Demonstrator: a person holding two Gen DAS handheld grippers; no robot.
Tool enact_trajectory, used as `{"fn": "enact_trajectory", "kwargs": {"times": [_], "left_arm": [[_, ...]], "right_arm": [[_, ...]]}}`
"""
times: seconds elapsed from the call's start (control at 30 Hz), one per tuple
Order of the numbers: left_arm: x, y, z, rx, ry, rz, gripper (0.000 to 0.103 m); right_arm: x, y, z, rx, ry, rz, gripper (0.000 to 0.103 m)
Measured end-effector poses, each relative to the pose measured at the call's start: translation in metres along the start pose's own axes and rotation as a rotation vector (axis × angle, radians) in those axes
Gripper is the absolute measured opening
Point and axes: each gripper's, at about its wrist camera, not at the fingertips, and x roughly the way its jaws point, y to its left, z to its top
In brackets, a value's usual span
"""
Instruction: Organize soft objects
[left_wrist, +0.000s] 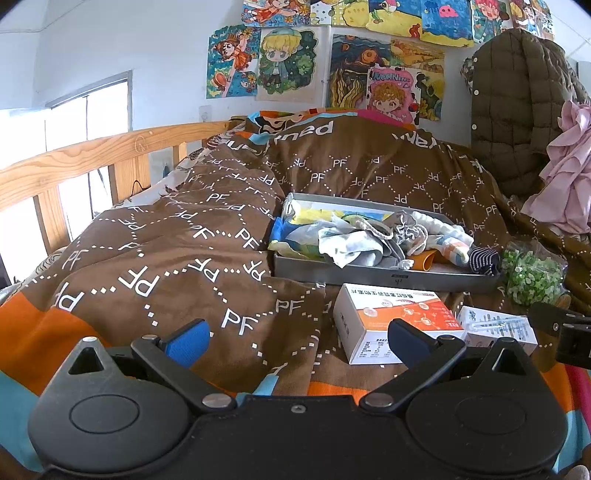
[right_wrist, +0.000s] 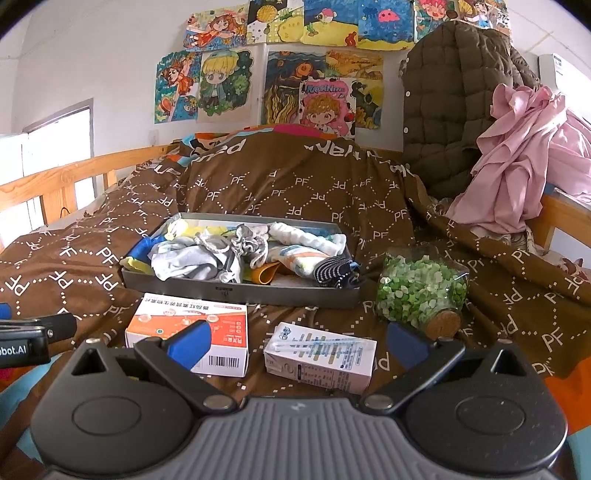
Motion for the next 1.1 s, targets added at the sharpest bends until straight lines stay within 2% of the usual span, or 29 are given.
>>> {"fn": "enact_trajectory", "kwargs": {"times": [1.1], "left_arm": [[0.0001, -0.0007, 0.0003, 0.001, 0.002, 0.001, 0.102]], "right_arm": [[0.0033, 0.0000, -0.0021, 0.000, 0.026, 0.003, 0.103]]}}
